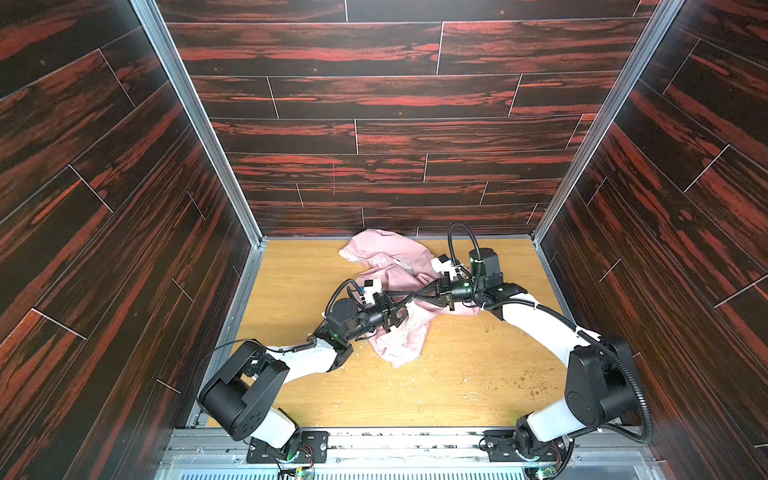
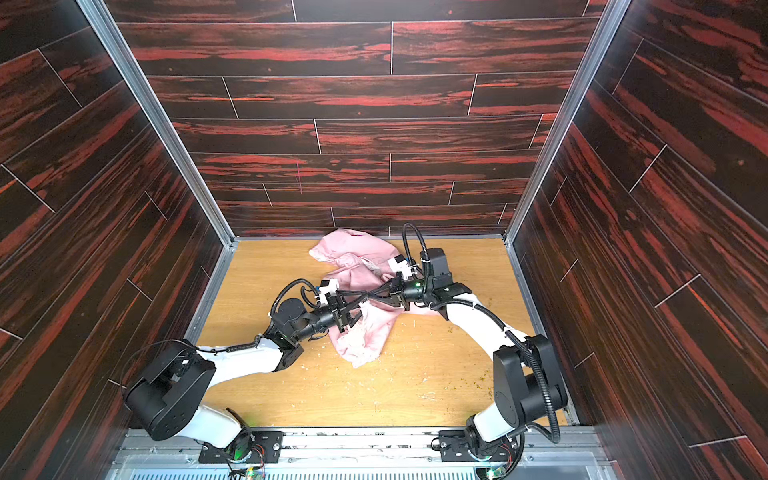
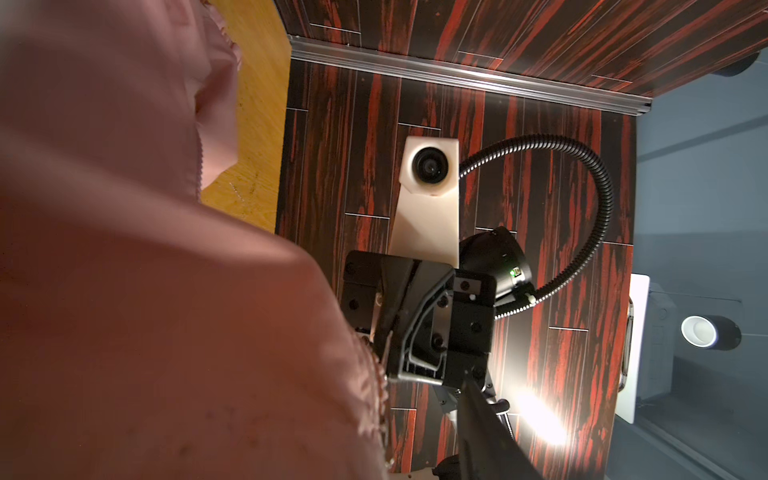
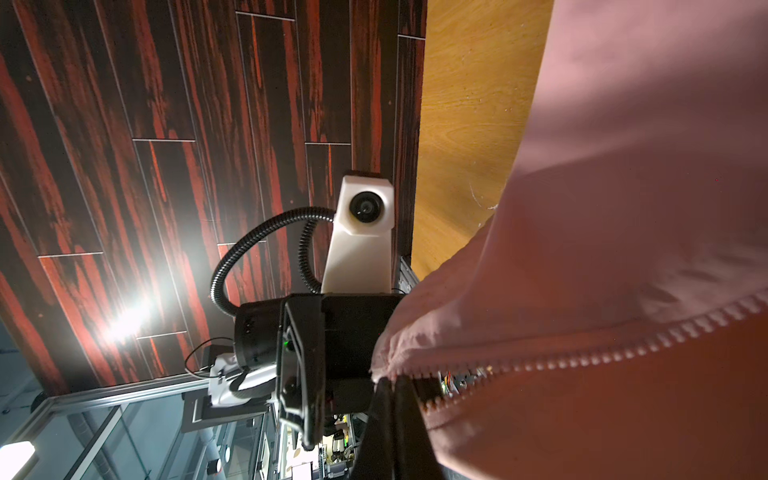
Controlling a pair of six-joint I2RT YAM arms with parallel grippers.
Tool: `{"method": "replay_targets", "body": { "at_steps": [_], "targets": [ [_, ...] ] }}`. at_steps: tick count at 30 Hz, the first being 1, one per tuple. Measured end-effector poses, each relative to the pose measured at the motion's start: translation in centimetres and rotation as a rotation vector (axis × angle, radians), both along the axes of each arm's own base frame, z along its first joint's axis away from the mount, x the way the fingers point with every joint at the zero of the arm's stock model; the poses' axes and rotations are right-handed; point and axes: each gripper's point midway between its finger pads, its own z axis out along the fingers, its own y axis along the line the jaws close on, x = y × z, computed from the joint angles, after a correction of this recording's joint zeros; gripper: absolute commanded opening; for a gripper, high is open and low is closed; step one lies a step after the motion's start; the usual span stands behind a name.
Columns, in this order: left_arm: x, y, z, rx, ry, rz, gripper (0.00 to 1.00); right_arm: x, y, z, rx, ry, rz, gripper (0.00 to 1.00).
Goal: Zip up the jacket
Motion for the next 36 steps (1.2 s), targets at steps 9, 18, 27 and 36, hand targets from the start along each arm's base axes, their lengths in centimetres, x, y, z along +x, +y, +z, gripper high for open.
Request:
{"method": "replay_targets", "body": {
  "at_steps": [9,18,27,36],
  "targets": [
    [-2.0,-0.5,-1.7,0.163,0.023,-0.069,0.47,0.3,-0.1,-0.5,-0.026,0.01,-0.027,0.0],
    [-2.4,-0.9,-2.4,0.218,0.032,-0.101,0.15,0.3,0.0,-0.7,-0.038,0.014,-0.033,0.0],
    [-2.6,-0.5,-2.9,0.236,0.032,-0.08,0.0,0.5,-0.3,-2.1,-0.106,0.013,-0.071,0.0],
    [-4.3,1.9,-2.3,0.248,0.015,-0.025,0.0,1.2,-0.7,-3.4,-0.175,-0.014,-0.123,0.0]
  ]
}}
